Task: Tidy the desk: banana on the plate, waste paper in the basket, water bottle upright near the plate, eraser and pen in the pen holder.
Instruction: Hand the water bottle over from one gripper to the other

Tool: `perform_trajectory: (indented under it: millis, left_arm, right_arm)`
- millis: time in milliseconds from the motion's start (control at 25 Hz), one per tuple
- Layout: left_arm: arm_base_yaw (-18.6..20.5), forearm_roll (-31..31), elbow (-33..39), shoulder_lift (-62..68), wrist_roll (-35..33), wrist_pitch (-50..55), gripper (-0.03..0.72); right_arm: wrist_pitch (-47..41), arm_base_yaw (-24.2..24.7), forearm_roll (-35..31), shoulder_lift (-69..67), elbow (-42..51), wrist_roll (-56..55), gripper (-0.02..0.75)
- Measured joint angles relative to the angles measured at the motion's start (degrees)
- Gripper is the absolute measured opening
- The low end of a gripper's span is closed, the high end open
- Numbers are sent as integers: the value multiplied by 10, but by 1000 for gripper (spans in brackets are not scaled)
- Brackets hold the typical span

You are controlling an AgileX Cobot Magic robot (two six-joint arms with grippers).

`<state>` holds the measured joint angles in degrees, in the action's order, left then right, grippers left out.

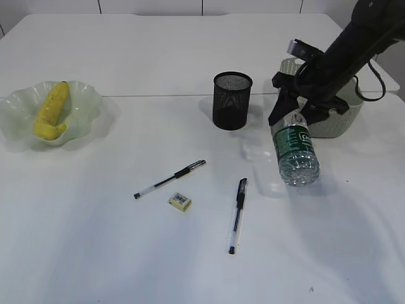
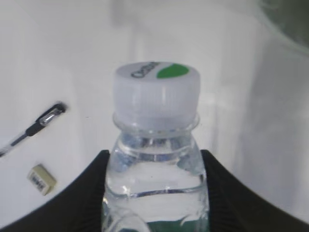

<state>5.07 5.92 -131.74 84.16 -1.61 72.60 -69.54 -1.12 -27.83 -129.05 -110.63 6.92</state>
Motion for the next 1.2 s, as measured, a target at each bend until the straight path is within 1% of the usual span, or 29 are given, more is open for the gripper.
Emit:
perform_trajectory:
  millis: [80,200,440,560,640,720,960,1200]
  left_arm:
    - [0,0,0,0,0,0,289]
    - [0,0,0,0,0,0,289]
    - [0,0,0,0,0,0,289]
    - [0,0,0,0,0,0,289]
    - [0,0,0,0,0,0,289]
    - [0,0,0,0,0,0,289]
    - [0,0,0,0,0,0,289]
    - [0,0,0,0,0,0,289]
  right_arm:
    - [0,0,-35,0,0,29,365]
    - [0,0,-107,0,0,80,365]
    - [1,0,-292,0,0,203,365]
    - [7,0,-368,0,0,251,365]
    - [9,0,-405,0,0,278,365]
    - [10,0,-432,0,0,297,365]
    - [11,0,-480,0,0,359,364]
    - [12,0,-521,0,0,512,363]
